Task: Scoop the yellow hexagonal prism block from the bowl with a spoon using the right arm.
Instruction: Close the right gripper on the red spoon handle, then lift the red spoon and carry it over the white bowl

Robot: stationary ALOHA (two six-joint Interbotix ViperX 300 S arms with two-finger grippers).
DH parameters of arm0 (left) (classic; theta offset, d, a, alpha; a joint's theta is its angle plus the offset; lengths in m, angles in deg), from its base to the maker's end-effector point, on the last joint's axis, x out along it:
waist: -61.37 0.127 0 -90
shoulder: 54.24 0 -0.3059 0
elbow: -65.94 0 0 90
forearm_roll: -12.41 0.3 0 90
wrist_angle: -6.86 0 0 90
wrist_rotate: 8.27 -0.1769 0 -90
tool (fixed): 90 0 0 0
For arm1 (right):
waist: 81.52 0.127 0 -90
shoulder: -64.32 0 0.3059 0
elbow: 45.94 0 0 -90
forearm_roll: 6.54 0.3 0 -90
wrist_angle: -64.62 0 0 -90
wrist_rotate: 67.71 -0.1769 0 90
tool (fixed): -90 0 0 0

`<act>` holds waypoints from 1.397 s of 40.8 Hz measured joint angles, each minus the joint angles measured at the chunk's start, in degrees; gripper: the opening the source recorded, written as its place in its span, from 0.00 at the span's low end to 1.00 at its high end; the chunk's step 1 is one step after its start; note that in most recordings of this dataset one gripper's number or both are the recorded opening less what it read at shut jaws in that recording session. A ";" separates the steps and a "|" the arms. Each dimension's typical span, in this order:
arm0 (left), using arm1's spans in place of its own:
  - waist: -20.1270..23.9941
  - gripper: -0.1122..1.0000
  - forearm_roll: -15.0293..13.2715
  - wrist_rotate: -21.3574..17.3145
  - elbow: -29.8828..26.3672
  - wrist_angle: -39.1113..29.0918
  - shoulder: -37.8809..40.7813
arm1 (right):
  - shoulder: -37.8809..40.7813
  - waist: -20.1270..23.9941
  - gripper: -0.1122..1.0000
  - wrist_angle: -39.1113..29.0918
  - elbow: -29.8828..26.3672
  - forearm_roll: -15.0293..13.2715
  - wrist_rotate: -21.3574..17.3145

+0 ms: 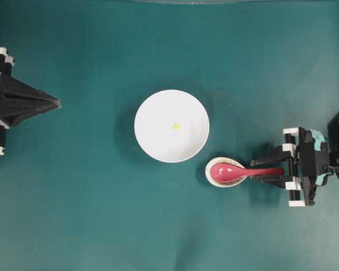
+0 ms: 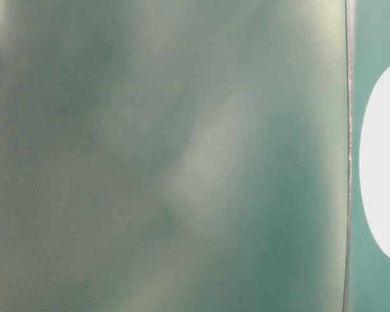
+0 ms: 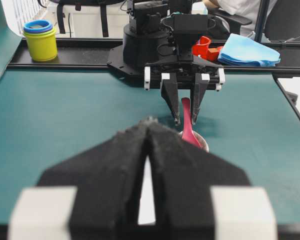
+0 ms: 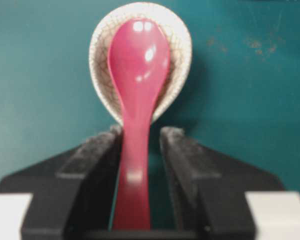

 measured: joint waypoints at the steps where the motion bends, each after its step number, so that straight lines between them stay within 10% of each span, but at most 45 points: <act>1: 0.00 0.12 0.00 -0.09 0.00 -0.09 0.00 | -0.09 0.00 0.48 0.00 0.00 -0.09 0.00; 57: 0.00 0.12 0.00 -0.09 0.00 -0.09 0.00 | 0.00 -0.09 0.32 -1.67 -0.62 -0.35 0.18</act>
